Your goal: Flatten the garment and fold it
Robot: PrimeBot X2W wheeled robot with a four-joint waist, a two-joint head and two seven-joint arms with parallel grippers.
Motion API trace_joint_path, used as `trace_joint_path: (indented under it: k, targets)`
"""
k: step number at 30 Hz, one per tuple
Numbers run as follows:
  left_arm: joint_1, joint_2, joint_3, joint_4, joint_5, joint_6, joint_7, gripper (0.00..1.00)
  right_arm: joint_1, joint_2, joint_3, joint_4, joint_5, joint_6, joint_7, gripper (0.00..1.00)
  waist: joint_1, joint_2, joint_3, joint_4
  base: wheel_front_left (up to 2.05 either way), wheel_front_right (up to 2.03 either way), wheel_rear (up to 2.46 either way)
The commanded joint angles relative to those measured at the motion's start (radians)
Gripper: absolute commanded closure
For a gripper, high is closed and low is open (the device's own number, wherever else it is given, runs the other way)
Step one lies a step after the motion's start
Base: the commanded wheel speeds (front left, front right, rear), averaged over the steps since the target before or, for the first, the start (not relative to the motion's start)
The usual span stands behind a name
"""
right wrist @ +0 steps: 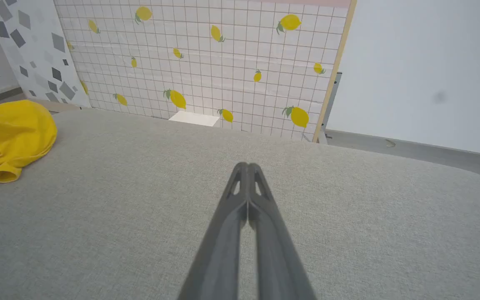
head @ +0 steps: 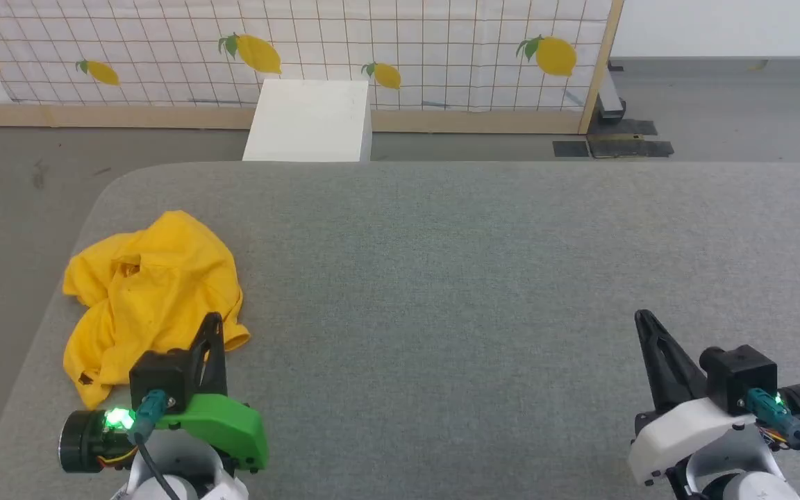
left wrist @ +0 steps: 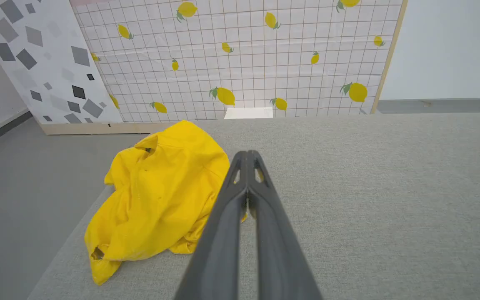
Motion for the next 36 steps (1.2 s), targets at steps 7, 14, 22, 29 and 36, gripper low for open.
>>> trace_joint_path:
  k: [7,14,22,29,36]
  targets:
    - [0.014,-0.003,0.002,-0.003,0.01,0.007,0.001,1.0,-0.018,0.003,0.001,-0.005,-0.005,-0.002,0.0,1.0,0.0,0.0,0.0,0.0,0.0,0.0,0.0]
    - [0.014,-0.003,0.002,-0.003,0.01,0.007,0.001,1.0,-0.018,0.003,0.001,-0.005,-0.005,-0.002,0.0,1.0,0.0,0.0,0.0,0.0,0.0,0.0,0.0]
    - [0.014,-0.003,0.002,-0.003,0.01,0.007,0.001,1.0,-0.018,0.003,0.001,-0.005,-0.005,-0.002,0.0,1.0,0.0,0.0,0.0,0.0,0.0,0.0,0.0]
    - [0.014,-0.003,0.002,-0.003,0.01,0.007,0.001,1.0,-0.018,0.003,0.001,-0.005,-0.005,-0.002,0.0,1.0,0.0,0.0,0.0,0.0,0.0,0.0,0.0]
    - [-0.001,0.0,-0.003,0.001,-0.003,0.001,-0.001,0.0,0.001,0.0,0.0,0.001,0.001,0.0,-0.001,0.0,0.0,0.0,-0.001,0.0,0.0,0.0,0.0]
